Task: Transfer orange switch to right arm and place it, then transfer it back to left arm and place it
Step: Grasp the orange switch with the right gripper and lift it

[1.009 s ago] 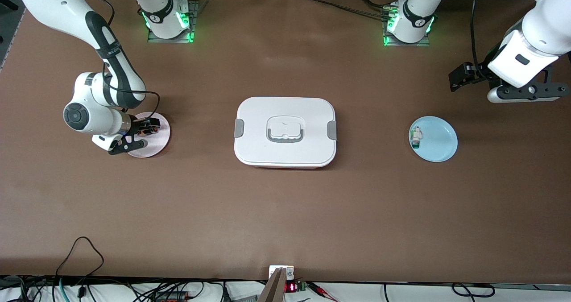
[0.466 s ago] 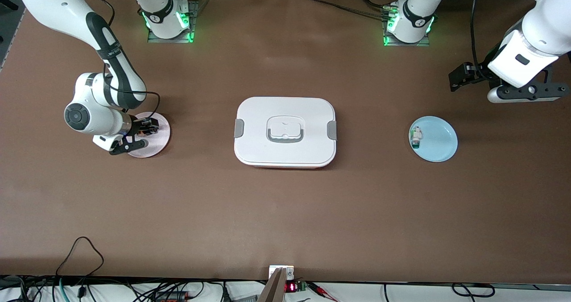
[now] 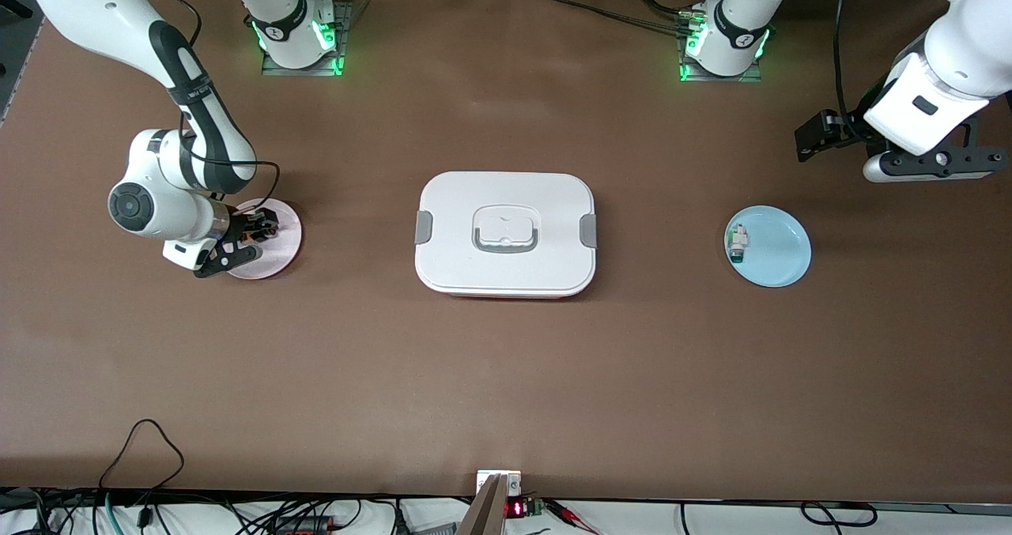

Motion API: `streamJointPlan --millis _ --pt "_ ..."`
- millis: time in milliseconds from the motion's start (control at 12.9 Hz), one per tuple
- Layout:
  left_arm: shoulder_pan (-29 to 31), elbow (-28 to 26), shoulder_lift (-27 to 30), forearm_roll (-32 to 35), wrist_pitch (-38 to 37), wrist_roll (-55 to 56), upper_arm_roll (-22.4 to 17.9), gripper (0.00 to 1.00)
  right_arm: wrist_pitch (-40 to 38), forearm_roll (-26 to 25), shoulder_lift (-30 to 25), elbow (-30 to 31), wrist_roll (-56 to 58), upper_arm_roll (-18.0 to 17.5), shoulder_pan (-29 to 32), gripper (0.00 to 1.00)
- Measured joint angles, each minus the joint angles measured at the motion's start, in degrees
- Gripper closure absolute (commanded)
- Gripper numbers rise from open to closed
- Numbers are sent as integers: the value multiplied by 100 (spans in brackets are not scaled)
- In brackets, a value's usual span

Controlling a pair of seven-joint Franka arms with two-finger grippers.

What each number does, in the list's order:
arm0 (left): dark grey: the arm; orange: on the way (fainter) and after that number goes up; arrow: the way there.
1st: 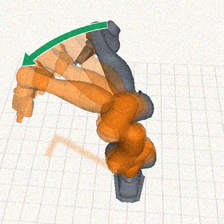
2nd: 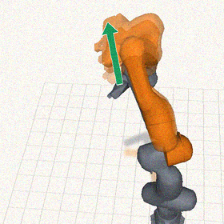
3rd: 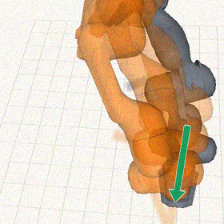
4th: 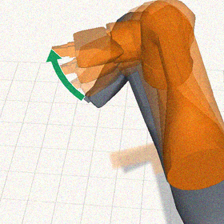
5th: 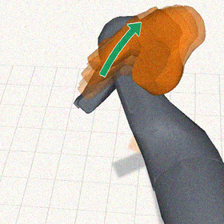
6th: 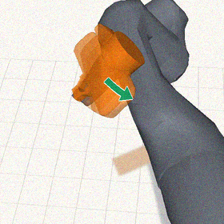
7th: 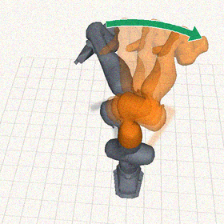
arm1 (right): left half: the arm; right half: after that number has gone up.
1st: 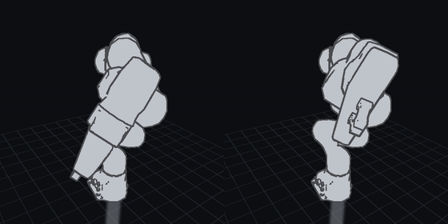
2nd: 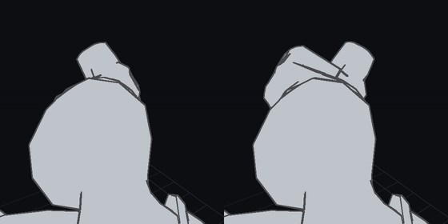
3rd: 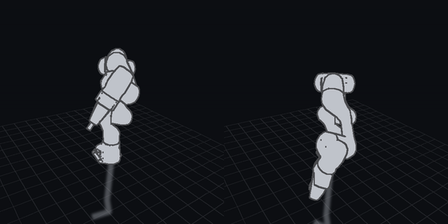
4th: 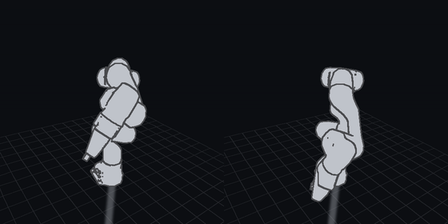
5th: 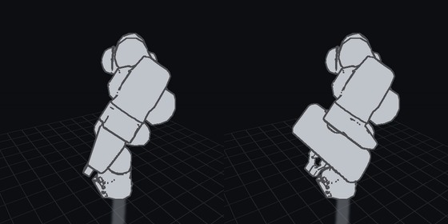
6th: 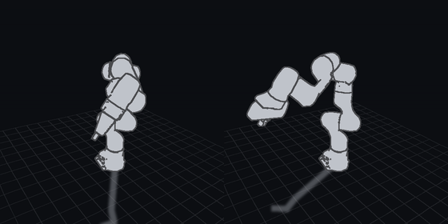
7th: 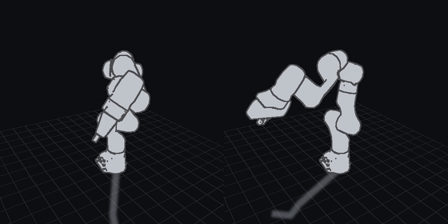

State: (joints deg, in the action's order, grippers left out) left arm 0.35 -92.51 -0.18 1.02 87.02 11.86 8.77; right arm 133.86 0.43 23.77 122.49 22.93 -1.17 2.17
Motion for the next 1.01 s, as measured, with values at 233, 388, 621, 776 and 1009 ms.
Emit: streamJointPlan --millis 233,388,621,776,1009 --pt "0 0 0 0 -2 0 6 0 -534 1 -455 -329 0 -234 8 68" --pt "0 0 0 0 -2 0 8 0 -1109 0 -750 -722 7 -306 8 69" --pt "0 0 0 0 -3 0 11 0 -1670 3 -1108 -1292 101 -512 7 71" --pt "0 0 0 0 -3 0 12 0 -1814 28 -1262 -1631 190 -758 7 72" --pt "0 0 0 0 -3 0 14 0 -1839 326 -1357 -2218 243 -1239 -7 72"
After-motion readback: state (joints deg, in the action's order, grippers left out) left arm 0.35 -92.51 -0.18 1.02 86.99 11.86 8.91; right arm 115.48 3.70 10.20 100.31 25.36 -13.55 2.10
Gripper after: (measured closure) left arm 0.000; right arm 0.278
